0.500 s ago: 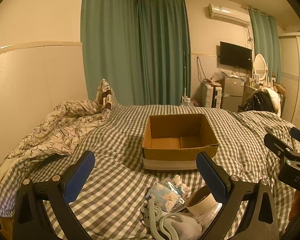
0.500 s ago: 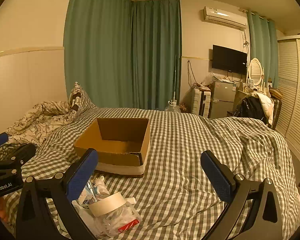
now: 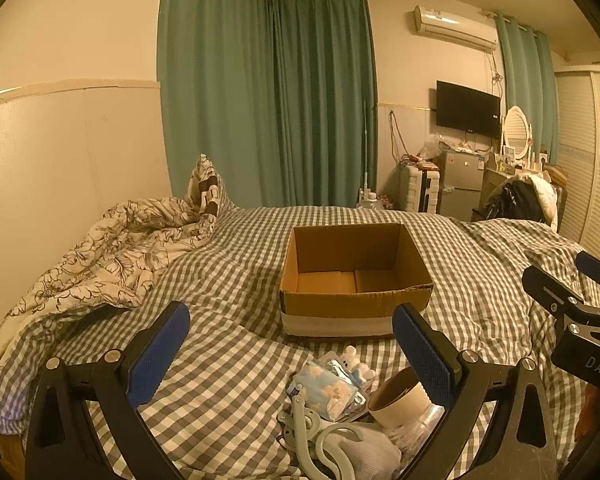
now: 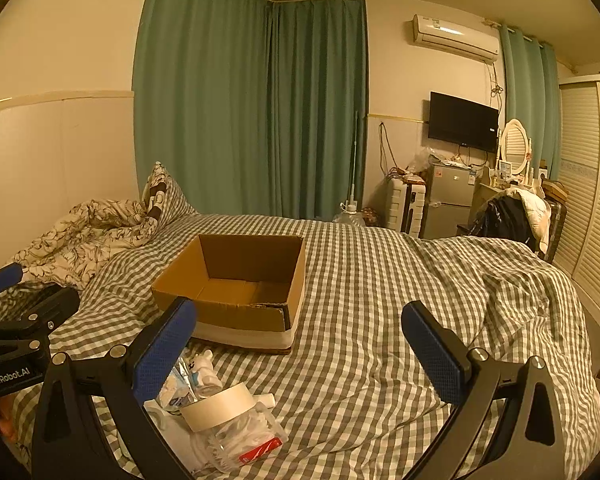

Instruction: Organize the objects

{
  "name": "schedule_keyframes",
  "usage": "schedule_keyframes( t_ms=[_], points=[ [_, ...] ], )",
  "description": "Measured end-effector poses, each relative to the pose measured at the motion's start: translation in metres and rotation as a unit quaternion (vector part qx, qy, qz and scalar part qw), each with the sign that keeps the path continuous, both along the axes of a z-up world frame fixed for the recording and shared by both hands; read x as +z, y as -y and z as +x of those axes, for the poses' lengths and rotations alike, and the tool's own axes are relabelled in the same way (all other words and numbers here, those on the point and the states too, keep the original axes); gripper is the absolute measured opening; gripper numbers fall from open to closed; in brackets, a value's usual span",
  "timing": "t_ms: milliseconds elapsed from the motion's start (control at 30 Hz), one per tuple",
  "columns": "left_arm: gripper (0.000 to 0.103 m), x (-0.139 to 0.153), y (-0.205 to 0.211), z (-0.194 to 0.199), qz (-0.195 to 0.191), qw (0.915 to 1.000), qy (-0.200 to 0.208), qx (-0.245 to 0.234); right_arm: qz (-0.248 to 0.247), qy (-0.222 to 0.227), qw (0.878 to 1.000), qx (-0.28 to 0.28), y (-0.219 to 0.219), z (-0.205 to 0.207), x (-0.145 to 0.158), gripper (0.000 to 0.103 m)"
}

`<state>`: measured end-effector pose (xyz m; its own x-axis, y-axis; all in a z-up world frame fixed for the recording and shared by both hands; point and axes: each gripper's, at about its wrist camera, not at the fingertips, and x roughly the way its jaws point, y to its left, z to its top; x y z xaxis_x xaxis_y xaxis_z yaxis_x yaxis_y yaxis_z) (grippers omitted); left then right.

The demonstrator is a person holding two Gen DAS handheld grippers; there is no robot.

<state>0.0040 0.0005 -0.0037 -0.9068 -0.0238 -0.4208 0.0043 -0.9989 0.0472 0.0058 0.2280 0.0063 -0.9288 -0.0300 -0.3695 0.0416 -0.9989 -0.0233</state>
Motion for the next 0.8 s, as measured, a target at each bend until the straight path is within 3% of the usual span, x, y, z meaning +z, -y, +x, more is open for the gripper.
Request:
schedule_keyframes(
  t_ms=[467,633,800],
  points=[
    [0.103,-0.0007,0.0005,0.0007,0.005,0.9999,-0.002,-0.01,0.003,0.001,1.0,0.007,0.0033,-0.0004,-0.0018,0.103],
    [0.103,-0.0003,-0.0016,0.001,-0.013,0.9999,-0.004,-0.003,0.005,0.001,1.0,0.01,0.0057,-0.0005,-0.0016,0.103],
    [0.103,-0.0002,0.0023,0.0005,-0.001,1.0,-0.001,-0.001,0.006,0.0,1.0,0.009,0.0067,-0.0005,-0.0027,0.103]
  ],
)
